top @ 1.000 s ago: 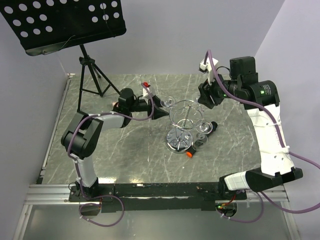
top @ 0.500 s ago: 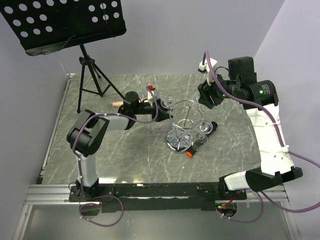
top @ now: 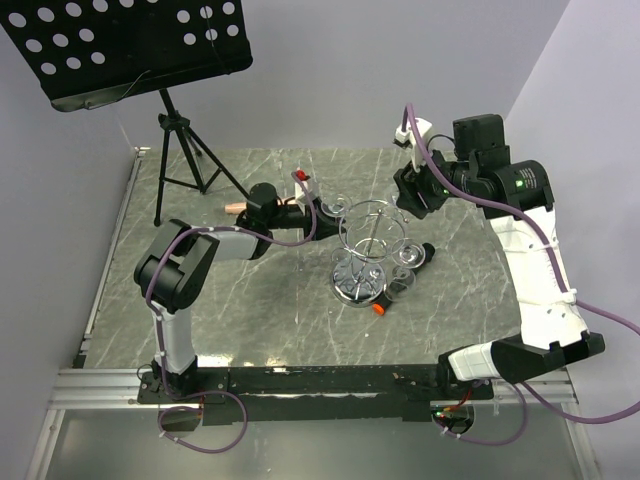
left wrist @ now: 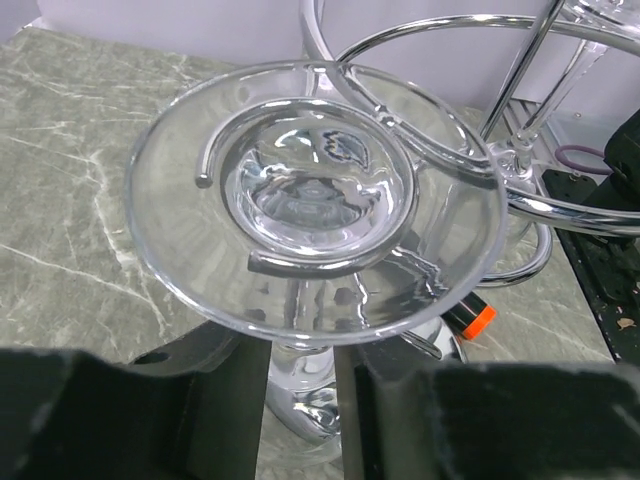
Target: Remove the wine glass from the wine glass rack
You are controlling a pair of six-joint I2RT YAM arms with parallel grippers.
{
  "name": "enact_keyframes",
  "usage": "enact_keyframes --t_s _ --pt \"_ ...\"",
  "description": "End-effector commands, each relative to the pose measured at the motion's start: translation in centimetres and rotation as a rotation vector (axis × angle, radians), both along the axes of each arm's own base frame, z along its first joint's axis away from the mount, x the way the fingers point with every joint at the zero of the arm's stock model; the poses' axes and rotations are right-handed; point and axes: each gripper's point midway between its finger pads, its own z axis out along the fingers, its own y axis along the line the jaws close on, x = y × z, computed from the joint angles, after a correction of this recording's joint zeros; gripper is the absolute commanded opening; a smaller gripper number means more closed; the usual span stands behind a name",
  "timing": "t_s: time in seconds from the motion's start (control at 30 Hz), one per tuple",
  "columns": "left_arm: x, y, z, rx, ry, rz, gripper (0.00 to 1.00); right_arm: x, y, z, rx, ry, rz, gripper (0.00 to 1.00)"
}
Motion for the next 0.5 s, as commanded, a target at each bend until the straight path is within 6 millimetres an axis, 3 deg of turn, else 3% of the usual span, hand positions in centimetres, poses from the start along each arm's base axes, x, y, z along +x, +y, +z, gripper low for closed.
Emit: enact_keyframes --t_s 0.0,0.33,0.47 --pt "0.8 -0.1 1.3 -0.031 -0.065 -0.003 0.29 0.2 0.2 0.5 0.003 -0.023 -0.006 0.59" --pt "2.1 0.4 3.3 -0.049 -0.133 0.025 0.02 0.6 0.2 0.3 -0.003 -0.029 -0.013 0.59" --pt "2.6 0.4 3.9 -0.059 -0.150 0.037 0.01 0.6 0.3 0.0 -0.006 -0.024 -0.012 0.59"
